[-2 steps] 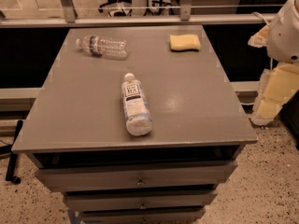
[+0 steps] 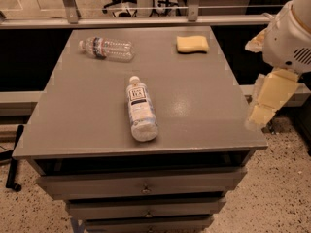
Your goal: Move blue plastic bottle near water bottle
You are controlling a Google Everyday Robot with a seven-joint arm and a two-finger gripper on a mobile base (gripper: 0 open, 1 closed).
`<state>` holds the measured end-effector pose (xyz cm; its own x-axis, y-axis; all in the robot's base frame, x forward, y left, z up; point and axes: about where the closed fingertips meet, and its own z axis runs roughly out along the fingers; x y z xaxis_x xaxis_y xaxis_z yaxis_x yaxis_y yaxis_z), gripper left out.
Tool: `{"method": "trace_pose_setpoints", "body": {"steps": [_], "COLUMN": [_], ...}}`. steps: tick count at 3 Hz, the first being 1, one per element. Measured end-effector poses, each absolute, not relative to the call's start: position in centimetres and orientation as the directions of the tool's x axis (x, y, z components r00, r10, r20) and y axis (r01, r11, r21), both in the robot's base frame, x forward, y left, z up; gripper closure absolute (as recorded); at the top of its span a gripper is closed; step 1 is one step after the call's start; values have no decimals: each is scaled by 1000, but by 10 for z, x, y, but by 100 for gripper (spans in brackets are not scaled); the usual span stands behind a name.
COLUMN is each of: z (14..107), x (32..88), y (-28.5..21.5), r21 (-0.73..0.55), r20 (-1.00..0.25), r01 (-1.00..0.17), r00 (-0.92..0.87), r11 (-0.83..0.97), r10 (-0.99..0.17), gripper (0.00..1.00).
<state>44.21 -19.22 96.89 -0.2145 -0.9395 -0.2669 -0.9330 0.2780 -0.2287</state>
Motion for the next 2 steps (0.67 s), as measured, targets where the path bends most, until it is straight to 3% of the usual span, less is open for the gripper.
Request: {"method": "trace_pose_setpoints", "body": {"steps": [2], "z": [943], "x": [472], "y": [-77], "r21": [-161], "r20": [-364], "r01": [-940], "r00": [-228], "r11": [302], "r10": [-903], "gripper": [0]}}
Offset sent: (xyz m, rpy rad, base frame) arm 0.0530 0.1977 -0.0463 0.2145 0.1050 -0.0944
